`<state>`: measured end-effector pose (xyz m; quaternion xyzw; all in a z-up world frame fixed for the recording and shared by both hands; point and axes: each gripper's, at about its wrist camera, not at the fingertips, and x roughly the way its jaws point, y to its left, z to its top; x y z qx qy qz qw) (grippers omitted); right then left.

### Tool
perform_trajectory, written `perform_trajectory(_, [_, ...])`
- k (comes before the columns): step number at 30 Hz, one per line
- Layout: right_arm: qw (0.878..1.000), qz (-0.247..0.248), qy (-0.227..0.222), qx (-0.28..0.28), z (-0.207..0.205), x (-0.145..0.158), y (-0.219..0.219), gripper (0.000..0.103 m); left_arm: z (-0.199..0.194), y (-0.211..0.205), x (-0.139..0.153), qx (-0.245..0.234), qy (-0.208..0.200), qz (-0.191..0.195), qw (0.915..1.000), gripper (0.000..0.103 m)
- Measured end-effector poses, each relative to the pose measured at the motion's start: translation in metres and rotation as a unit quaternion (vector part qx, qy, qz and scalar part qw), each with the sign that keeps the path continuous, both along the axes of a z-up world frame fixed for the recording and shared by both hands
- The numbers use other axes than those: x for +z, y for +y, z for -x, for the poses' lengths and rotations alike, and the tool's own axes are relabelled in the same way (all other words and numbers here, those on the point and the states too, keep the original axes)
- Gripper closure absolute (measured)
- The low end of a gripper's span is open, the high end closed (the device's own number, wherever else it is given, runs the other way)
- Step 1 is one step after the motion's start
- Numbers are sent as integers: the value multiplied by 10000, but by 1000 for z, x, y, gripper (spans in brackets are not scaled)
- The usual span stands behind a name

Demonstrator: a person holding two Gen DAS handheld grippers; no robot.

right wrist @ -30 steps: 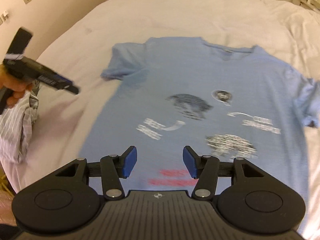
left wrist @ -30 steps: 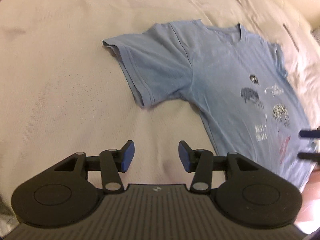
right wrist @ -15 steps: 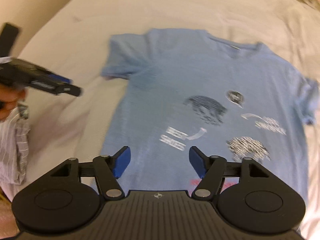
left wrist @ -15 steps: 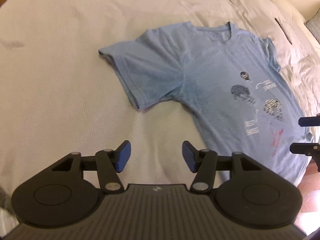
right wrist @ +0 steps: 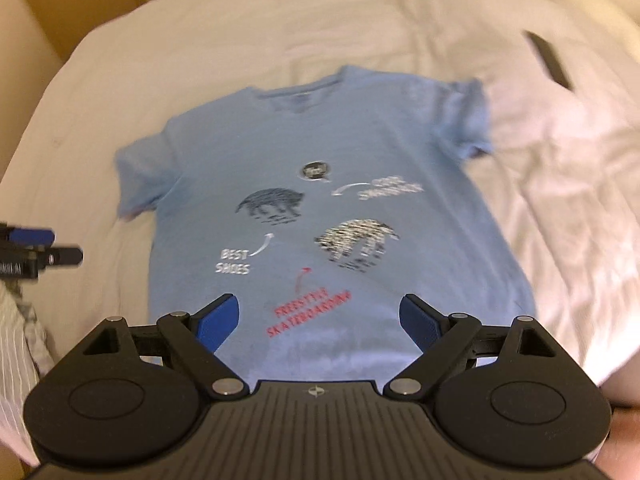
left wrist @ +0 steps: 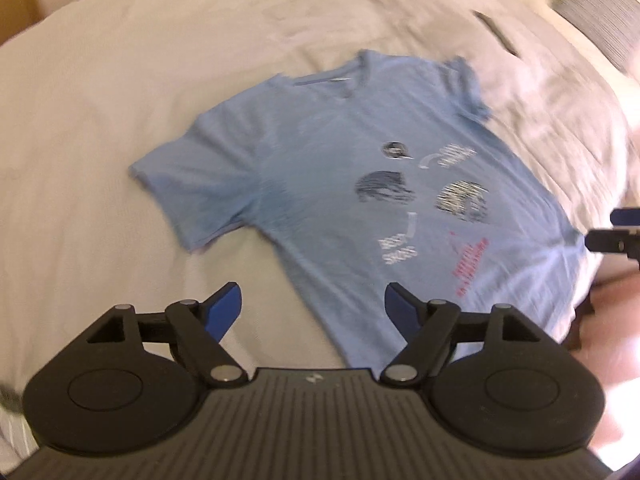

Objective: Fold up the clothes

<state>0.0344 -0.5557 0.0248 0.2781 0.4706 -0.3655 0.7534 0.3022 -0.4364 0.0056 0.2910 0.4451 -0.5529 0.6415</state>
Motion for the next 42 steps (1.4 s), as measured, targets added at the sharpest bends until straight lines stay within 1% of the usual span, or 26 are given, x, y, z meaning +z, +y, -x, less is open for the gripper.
perform_trajectory(2, [9994,66,-54,-326,12,9,11,14,8,1,8,-295,-32,113,9995,24])
perform_trajectory(4, [9979,120,-77,-632,20,14,27,14,11,12,17,-575,-88,249,9980,23])
perform_trajectory(9, [9895,216,-137,-1423,31,27,81,14,20,41,40,-1260,-229,585,9900,20])
perform_trajectory(13, [9823,224,-263,-1841,30,36,127,14,12,81,53,-1484,-409,728,9854,16])
perform_trajectory(15, [9790,223,-335,-1997,29,39,149,14,8,99,56,-1528,-456,713,9846,14])
perform_trajectory(18, [9742,216,-412,-2209,31,43,176,13,1,122,57,-1439,-469,680,9861,11])
perform_trajectory(21, [9692,216,-423,-2418,38,47,193,13,-7,138,59,-1268,-440,653,9888,9])
perform_trajectory(25, [9616,260,-461,-2694,57,54,205,13,-4,150,62,-1192,-491,671,9894,6])
perform_trajectory(28, [9586,289,-519,-2783,72,58,207,11,6,152,66,-1137,-507,727,9895,6])
perform_trajectory(29, [9581,309,-529,-2797,78,59,207,1,10,152,67,-1117,-514,733,9897,6])
perform_trajectory(35, [9533,347,-657,-2929,114,64,215,1,42,150,74,-1205,-639,728,9880,5])
perform_trajectory(42, [9508,189,-739,-3002,147,52,218,1,67,153,78,-1188,-795,632,9877,5])
